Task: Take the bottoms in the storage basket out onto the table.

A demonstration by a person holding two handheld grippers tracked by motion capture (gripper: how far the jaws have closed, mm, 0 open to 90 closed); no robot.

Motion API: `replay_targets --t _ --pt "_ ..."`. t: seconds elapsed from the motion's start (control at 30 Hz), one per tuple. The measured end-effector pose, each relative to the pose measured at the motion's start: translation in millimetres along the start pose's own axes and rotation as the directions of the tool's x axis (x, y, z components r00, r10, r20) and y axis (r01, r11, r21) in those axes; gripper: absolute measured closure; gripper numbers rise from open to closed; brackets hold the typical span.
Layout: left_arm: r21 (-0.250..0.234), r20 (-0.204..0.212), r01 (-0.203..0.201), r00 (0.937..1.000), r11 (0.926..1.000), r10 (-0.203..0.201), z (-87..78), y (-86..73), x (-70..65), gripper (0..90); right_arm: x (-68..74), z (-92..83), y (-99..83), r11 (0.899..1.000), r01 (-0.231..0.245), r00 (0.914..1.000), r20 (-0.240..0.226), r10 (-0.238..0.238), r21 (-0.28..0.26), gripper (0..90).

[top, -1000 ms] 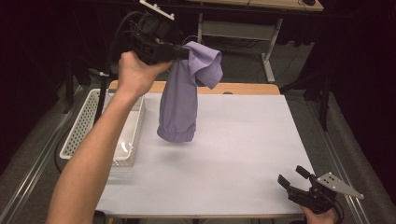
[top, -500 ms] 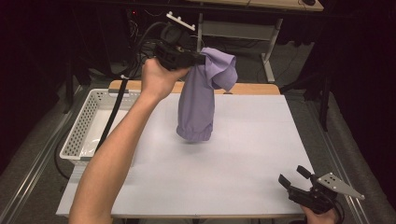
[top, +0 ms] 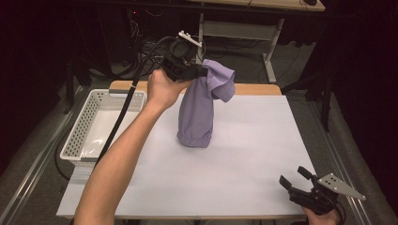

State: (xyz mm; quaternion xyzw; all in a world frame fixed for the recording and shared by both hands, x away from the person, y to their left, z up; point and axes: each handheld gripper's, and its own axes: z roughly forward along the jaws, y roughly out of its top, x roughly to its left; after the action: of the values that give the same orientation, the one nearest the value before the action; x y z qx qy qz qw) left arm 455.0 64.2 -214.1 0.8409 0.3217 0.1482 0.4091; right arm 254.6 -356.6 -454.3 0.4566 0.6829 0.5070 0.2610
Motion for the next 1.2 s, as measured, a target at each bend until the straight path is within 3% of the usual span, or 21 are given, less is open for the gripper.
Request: replay_targets --t 0.23,0.53,0.83,1.2 --pt "0.006 0.008 0.023 0.9997 0.9997 -0.023 5.7 -15.6 7.2 82.1 0.2 -0.4 0.0 1.0 0.001 1.0 0.0 -0.001 -0.001 16.1" --pt "0.041 0.026 0.059 0.9979 0.9975 -0.06 26.8 -33.5 17.3 82.0 -0.3 -0.1 -0.1 1.0 -0.005 1.0 0.003 0.005 -0.002 16.1" --pt "0.082 0.05 0.061 0.9967 0.9948 -0.065 47.4 -45.2 12.9 81.9 0.8 -0.4 -0.1 1.0 0.012 0.9999 0.003 -0.012 0.0 16.2" --pt "0.112 0.077 0.097 0.9914 0.989 -0.106 64.2 -65.3 14.7 81.8 0.4 0.5 0.2 1.0 0.006 1.0 -0.003 -0.006 0.004 16.3"
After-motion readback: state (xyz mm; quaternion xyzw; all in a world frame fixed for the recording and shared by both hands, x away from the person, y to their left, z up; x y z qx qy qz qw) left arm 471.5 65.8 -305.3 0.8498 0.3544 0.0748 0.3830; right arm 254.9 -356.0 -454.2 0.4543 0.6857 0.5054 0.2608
